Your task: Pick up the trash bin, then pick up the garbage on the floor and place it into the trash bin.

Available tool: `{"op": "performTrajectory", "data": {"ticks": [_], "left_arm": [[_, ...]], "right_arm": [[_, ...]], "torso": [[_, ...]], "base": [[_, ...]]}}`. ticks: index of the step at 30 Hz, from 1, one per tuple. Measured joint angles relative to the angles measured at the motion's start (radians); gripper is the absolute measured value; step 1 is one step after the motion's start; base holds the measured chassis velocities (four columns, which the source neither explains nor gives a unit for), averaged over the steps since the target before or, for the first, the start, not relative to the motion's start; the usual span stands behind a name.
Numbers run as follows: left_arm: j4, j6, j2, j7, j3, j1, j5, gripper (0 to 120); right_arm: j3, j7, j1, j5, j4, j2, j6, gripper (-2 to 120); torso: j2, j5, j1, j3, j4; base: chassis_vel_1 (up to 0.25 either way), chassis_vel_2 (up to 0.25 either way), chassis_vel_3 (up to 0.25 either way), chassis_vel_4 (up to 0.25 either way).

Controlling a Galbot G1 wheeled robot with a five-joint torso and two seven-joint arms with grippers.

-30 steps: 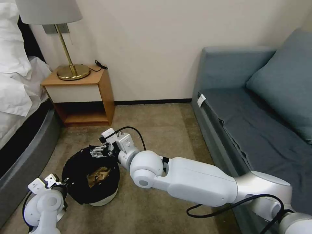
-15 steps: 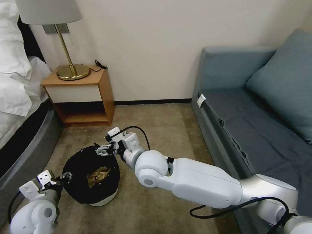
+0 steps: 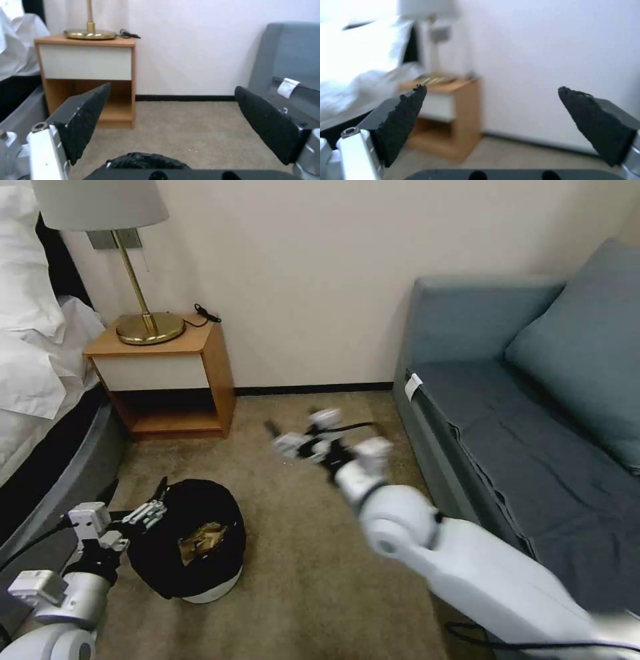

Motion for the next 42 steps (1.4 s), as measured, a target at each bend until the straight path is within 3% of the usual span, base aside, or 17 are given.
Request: {"op": "performTrajectory", "data": {"ticks": [3, 4, 8, 9, 13, 18, 20, 22, 26, 33, 42], "left_arm": [[-0.008, -0.017, -0.010, -0.001, 0.019, 0.009, 0.034, 100], [-0.008, -0.017, -0.010, -0.001, 0.019, 0.009, 0.034, 100], [-0.022, -0.023, -0.016, -0.024, 0.037, 0.017, 0.060, 100], [-0.022, -0.023, -0.016, -0.024, 0.037, 0.017, 0.060, 100], [-0.031, -0.025, -0.019, -0.032, 0.058, 0.013, 0.077, 100], [-0.027, -0.035, -0.024, -0.068, 0.077, 0.014, 0.107, 100], [-0.024, -0.043, -0.025, -0.086, 0.081, 0.016, 0.114, 100], [-0.014, -0.078, -0.025, -0.142, 0.093, 0.017, 0.131, 100], [-0.002, -0.128, -0.023, -0.172, 0.102, 0.024, 0.145, 100], [0.000, -0.156, -0.036, -0.246, 0.125, 0.045, 0.147, 100], [-0.003, -0.173, -0.043, -0.266, 0.135, 0.052, 0.146, 100]], "right_arm": [[0.195, -0.020, -0.201, -0.142, 0.071, 0.025, 0.033, 100], [0.195, -0.020, -0.201, -0.142, 0.071, 0.025, 0.033, 100], [0.359, -0.011, -0.423, -0.310, 0.125, 0.166, 0.046, 100], [0.359, -0.011, -0.423, -0.310, 0.125, 0.166, 0.046, 100], [0.425, -0.006, -0.528, -0.436, 0.152, 0.327, 0.049, 100], [0.425, -0.008, -0.569, -0.480, 0.168, 0.387, 0.040, 100], [0.426, -0.012, -0.574, -0.488, 0.169, 0.398, 0.039, 100], [0.423, -0.022, -0.589, -0.505, 0.170, 0.410, 0.039, 100], [0.414, -0.031, -0.607, -0.506, 0.177, 0.419, 0.035, 100], [0.398, -0.042, -0.631, -0.510, 0.180, 0.431, 0.037, 100], [0.378, -0.048, -0.646, -0.516, 0.175, 0.432, 0.041, 100]], "torso": [[0.000, -0.0002, 0.000, 0.000, 0.0000], [0.000, -0.0002, 0.000, 0.000, 0.0000], [0.000, -0.0003, 0.000, 0.000, 0.0000], [0.000, -0.0003, 0.000, 0.000, 0.0000], [0.000, -0.0005, 0.000, 0.000, 0.0001], [0.000, -0.0007, 0.000, 0.000, 0.0002], [0.000, -0.0007, 0.000, 0.000, 0.0002], [0.000, -0.0007, 0.000, 0.000, 0.0003], [0.000, -0.0007, 0.000, 0.000, 0.0003], [0.000, -0.0006, 0.000, 0.000, 0.0002], [0.000, -0.0005, 0.000, 0.000, 0.0002]], "base": [[0.000, 0.000, 0.000, 0.000], [0.000, 0.000, 0.000, 0.000], [0.000, 0.000, 0.000, 0.000], [0.000, 0.000, 0.000, 0.000], [0.000, 0.000, 0.000, 0.000], [0.000, 0.000, 0.000, 0.000], [0.000, 0.000, 0.000, 0.000], [0.000, 0.000, 0.000, 0.000], [0.000, 0.000, 0.000, 0.000], [0.000, 0.000, 0.000, 0.000], [0.000, 0.000, 0.000, 0.000]]}}
